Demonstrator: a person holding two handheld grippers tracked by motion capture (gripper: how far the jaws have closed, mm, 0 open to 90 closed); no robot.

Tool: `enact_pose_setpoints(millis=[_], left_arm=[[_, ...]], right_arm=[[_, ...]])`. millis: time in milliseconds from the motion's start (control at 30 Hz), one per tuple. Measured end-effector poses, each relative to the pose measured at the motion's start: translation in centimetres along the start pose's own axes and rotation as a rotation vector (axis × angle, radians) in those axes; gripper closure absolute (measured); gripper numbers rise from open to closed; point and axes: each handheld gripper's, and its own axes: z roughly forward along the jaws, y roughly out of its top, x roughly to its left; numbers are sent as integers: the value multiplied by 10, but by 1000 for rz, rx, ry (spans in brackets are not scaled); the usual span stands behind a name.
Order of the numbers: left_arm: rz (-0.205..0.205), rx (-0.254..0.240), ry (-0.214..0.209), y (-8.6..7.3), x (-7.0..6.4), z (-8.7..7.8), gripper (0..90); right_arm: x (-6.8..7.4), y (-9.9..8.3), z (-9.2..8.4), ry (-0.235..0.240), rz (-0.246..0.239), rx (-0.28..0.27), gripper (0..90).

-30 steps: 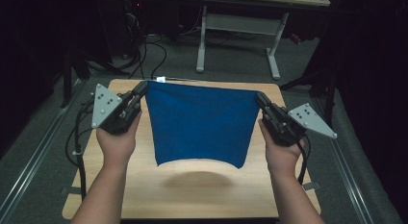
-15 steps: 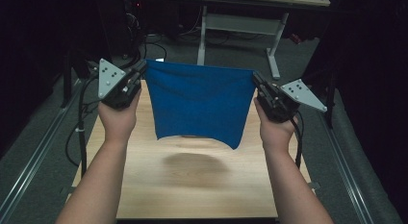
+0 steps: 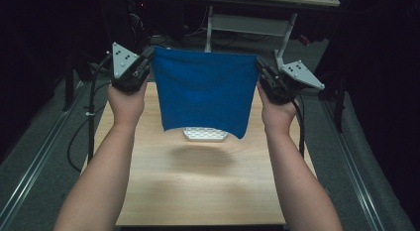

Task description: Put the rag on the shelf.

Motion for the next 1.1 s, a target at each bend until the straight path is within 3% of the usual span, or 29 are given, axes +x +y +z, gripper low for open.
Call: enact_pose_setpoints(millis=[233, 367, 500, 567, 633, 733, 933, 1100], left_arm=[[-2, 32, 2, -5, 6, 24, 894], [42, 100, 10, -17, 7, 40, 893], [26, 144, 11, -29, 10, 54, 893], [16, 149, 9, -33, 10, 58, 894], [31, 144, 9, -39, 8, 60, 894], [36, 170, -1, -52, 7, 64, 894], [-6, 241, -24, -87, 3, 73, 893], [-28, 309, -68, -118, -2, 77, 893]], right_arm=[[-11, -4, 22, -17, 1, 28, 880], [-15, -12, 34, -24, -15, 59, 880], [-19, -23, 46, -34, -33, 106, 880], [-21, -28, 52, -42, -46, 125, 879], [-24, -33, 56, -49, -48, 130, 879], [-28, -42, 62, -48, -41, 157, 879], [-33, -69, 72, -51, -45, 231, 880], [-37, -96, 75, -44, -51, 301, 879]])
